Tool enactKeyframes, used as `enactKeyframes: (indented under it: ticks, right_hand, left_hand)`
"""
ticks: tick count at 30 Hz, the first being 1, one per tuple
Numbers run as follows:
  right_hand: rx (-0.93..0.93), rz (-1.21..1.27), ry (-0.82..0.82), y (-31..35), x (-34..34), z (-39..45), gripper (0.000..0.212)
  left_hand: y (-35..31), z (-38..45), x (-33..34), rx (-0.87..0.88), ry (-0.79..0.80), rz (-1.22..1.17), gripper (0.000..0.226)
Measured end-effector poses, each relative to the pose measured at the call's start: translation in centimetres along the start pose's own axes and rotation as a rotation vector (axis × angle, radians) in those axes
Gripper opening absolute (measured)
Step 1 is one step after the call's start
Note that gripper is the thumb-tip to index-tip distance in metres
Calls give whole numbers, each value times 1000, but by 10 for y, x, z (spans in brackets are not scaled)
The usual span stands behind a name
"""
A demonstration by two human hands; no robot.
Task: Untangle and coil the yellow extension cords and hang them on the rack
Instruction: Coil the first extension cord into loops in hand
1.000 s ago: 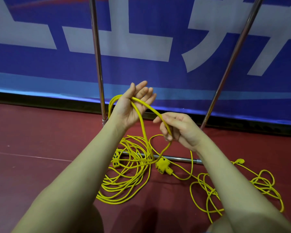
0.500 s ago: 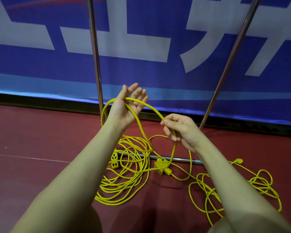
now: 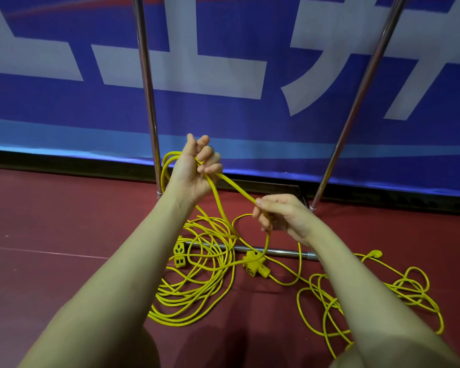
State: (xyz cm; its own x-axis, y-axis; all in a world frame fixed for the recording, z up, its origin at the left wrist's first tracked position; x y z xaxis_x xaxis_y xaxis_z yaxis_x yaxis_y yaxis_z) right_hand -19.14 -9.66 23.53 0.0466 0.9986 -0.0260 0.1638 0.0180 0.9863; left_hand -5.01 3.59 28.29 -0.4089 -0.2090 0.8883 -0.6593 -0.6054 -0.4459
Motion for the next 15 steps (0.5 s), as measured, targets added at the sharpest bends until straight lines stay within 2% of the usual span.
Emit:
enactKeyframes:
  ticks: [5,11,13,15]
  right_hand:
    - [100,-16,-156,-27,-19,5,17]
    - [173,-209,-395,-38,-17,14,34]
    - [161,-25,-415,-35,-17,17,25]
    - [98,302,-413,-23,-19,18,15]
  left_hand:
    - [-4,0,-10,-118,26,213,66]
    - [5,-5,-12,-285,-13,454,65]
    - [6,-7,-12,-352,21,576,64]
    - [6,-9,-12,-434,85,699,65]
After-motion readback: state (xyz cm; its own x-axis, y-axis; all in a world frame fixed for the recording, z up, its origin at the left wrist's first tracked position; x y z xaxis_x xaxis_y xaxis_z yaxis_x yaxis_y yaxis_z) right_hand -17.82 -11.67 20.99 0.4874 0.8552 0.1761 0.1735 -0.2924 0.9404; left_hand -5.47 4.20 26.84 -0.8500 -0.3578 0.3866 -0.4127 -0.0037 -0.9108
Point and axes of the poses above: each hand's wrist, its own z-axis towards the middle knuckle, its own x-axis out of the palm, y = z × x, the point moved 1 cm from there along z, towards the middle knuckle, and after that the axes turned 8 degrees about y, right-handed, at the moved point
